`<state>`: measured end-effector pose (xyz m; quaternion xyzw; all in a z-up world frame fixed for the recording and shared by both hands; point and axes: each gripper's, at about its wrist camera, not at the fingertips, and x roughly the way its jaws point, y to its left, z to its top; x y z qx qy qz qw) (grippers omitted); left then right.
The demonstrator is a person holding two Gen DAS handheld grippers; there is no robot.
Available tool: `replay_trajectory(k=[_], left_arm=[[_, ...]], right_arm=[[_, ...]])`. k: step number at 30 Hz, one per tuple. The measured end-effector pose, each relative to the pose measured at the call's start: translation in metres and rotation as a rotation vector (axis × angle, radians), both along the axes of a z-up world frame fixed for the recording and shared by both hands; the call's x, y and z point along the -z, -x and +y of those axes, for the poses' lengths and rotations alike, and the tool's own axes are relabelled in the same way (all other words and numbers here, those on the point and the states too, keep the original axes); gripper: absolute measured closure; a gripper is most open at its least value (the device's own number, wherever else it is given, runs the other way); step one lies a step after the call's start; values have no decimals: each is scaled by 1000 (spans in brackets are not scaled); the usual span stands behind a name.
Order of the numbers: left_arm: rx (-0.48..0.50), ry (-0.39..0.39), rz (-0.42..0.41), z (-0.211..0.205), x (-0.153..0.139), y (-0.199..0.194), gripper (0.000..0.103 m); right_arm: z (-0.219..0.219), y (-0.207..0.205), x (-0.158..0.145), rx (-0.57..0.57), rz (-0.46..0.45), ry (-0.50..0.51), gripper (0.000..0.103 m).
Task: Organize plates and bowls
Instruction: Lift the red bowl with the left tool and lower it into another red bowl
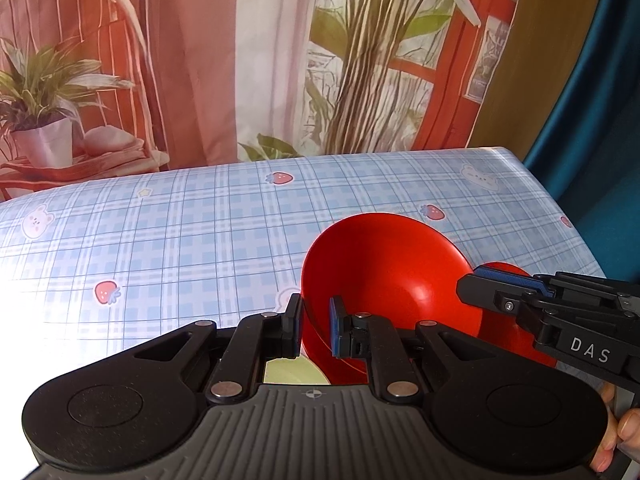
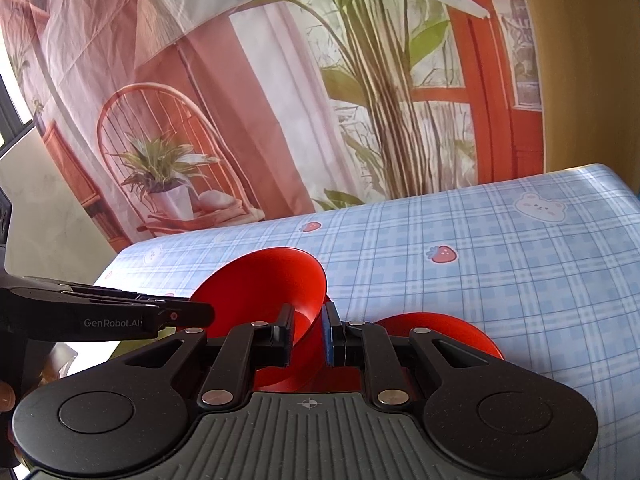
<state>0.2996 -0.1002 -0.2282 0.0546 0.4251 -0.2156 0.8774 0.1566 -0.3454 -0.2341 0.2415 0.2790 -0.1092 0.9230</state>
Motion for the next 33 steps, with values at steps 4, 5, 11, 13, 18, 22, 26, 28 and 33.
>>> replay_trajectory(k=[4,5,11,13,18,22,26,28,33], left_arm=[[3,-7,3,-2,2,-1,88],[3,-6,6,-2,3,-2,88],[16,-27,6,-5,9,0,88],[18,-36,-1,-7,10,0,88],[17,-41,-6,-6,10,-1,88],[10,-40,-5,-6,11,0,88],[-5,-33,-12,-4,10,2,88],[-8,-35,-34,-4,7,5,88],[-27,-13,-66,-7,-3,12,88]], right_arm=[[1,0,5,-1,13,-2,88],[1,0,6,-2,16,-1,88],[0,0,9,-2,25,-3,88],[-1,0,10,-3,27,-2,88],[-1,-1,11,-4,33,-3,88],[0,0,12,-2,35,-2,88],[-1,3,11,6,26,2,88],[-3,7,10,14,19,7,88],[-9,20,7,38,10,32,88]])
